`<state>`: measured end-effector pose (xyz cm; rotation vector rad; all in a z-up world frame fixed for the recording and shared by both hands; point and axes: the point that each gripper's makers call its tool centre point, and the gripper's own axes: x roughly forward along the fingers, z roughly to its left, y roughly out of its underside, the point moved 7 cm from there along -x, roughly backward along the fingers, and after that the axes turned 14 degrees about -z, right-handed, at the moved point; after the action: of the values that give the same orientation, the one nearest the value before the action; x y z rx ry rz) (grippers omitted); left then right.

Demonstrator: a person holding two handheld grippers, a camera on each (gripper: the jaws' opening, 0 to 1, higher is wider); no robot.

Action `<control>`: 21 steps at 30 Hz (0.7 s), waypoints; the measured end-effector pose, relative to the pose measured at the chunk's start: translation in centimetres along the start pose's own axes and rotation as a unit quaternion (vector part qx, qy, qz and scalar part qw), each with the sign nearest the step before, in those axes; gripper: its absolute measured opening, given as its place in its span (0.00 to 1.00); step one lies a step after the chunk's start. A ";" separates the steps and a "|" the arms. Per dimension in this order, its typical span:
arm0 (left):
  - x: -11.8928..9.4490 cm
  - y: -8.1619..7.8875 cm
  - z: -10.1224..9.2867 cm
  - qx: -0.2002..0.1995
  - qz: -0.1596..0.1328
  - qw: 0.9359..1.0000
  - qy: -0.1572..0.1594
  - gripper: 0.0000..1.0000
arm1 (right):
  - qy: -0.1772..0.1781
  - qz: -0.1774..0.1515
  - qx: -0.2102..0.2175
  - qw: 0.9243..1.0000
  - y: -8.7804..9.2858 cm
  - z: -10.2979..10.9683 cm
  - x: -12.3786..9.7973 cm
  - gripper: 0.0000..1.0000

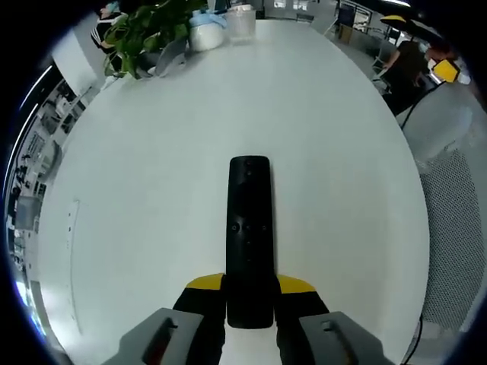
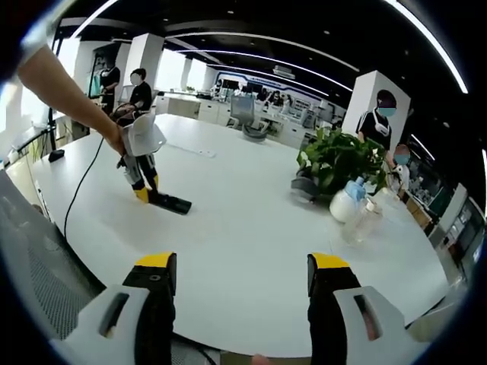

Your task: Press the specified remote control buttons in sequence, fully releasing each button before pressing the next.

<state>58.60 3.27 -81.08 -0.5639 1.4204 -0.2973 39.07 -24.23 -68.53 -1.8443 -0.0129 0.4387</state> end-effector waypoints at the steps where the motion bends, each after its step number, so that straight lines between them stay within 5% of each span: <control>1: 0.0 0.0 -0.1 -0.001 0.001 1.000 0.001 0.23 | 0.000 0.001 -0.001 1.000 0.0 0.0 0.0 0.72; 21: -0.2 0.1 -2.0 -0.005 0.019 1.000 0.004 0.23 | 0.005 0.001 0.005 1.000 0.1 -0.2 -0.2 0.69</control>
<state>56.59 3.04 -81.06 -0.5443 1.4391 -0.2633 38.94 -24.51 -68.54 -1.8379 -0.0014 0.4303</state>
